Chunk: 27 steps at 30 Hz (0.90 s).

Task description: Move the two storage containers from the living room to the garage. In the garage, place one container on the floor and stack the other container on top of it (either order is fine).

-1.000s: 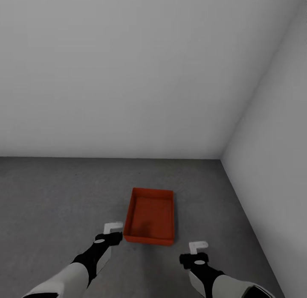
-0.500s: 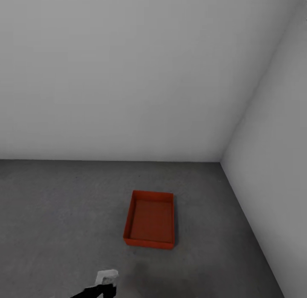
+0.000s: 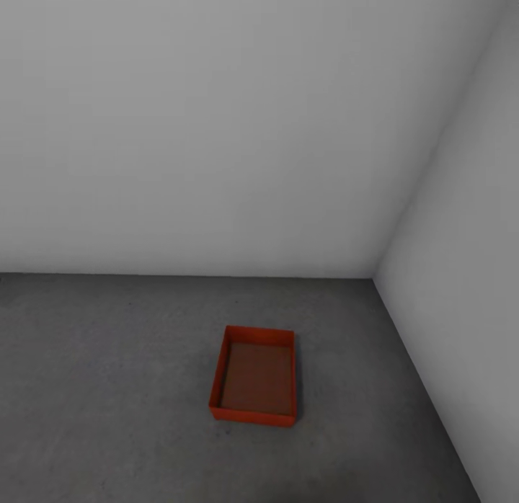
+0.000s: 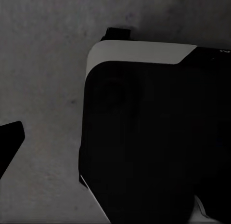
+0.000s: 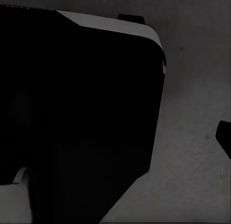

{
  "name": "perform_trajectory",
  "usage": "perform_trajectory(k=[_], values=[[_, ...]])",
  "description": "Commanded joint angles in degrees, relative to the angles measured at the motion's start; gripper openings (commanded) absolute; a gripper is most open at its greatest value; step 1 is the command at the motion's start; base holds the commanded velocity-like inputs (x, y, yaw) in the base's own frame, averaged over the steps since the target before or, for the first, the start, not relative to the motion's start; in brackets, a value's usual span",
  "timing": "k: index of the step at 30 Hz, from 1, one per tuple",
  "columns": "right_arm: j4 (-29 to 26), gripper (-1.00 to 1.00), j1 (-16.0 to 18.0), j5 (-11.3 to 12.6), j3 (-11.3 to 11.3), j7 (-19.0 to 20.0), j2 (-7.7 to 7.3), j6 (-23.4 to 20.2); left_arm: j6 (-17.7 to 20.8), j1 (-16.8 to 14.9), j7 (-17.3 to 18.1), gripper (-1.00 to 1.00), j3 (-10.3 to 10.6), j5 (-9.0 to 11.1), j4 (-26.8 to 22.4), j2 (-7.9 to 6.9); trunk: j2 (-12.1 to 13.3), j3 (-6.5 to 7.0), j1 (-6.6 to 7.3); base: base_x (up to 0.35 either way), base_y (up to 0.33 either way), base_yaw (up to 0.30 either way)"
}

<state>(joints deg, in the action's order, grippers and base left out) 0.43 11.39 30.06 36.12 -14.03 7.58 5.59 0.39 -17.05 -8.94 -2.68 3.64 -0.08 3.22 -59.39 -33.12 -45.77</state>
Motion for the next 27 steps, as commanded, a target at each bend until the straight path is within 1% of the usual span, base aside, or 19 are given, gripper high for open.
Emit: perform_trajectory(k=[1, 3, 5, 7, 8, 9, 11, 17, 27], values=[[0.4, 1.0, -0.1, 0.6, 0.5, -0.1, -0.02, 0.2, 0.0, 0.2, -0.1, 1.0, -0.2, 0.4, 0.0, -0.01, 0.0, 0.04, 0.0, 0.0, 0.0, 0.053], [0.9, 1.0, -0.2, 0.7, 0.5, -0.1, -0.13, 0.3, -0.1, 0.5, -0.1, 1.0, -0.2, 0.4, 0.0, -0.03, 0.0, 0.21, 0.0, 0.0, 0.0, 0.035], [1.2, 1.0, -0.5, 0.8, 0.4, -0.1, -0.28, 1.2, -1.0, 1.9, 0.5, 1.0, -0.2, 0.2, 0.0, -0.17, 0.0, 0.39, 0.0, 0.0, 0.0, 0.013], [1.3, 1.0, -0.7, 0.9, 0.4, -0.1, -0.36, 2.2, -3.3, 2.4, 1.4, 1.0, -0.2, 0.3, 0.0, -0.24, 0.0, 0.56, 0.0, 0.0, 0.0, 0.005], [1.4, 1.0, -1.0, 0.9, 0.4, -0.1, -0.41, 3.1, -5.9, 2.7, 2.2, 1.0, -0.2, 0.3, 0.0, -0.25, 0.0, 0.65, 0.0, 0.0, 0.0, 0.002], [1.4, 1.0, -1.1, 0.9, 0.4, 0.0, -0.43, 3.4, -7.0, 2.9, 2.5, 1.0, -0.2, 0.3, 0.0, -0.24, 0.0, 0.73, 0.0, 0.0, 0.0, 0.001], [1.4, 1.0, -1.2, 0.9, 0.4, 0.0, -0.46, 3.7, -8.0, 3.0, 2.7, 1.0, -0.2, 0.3, 0.0, -0.28, 0.0, 0.91, 0.0, 0.0, 0.0, 0.001], [1.4, 1.0, -1.3, 0.6, 0.4, 0.1, -0.6, 4.0, -8.8, 3.1, 2.9, 1.0, -0.2, 0.3, 0.0, -0.34, 0.0, 1.35, 0.0, 0.0, 0.0, 0.0], [1.3, 1.0, -1.3, 0.2, 0.7, 0.0, -0.72, 4.0, -9.0, 3.1, 3.1, 1.0, -0.2, 0.3, -0.1, -0.4, 0.0, 1.41, 0.0, 0.0, 0.0, 0.0]])
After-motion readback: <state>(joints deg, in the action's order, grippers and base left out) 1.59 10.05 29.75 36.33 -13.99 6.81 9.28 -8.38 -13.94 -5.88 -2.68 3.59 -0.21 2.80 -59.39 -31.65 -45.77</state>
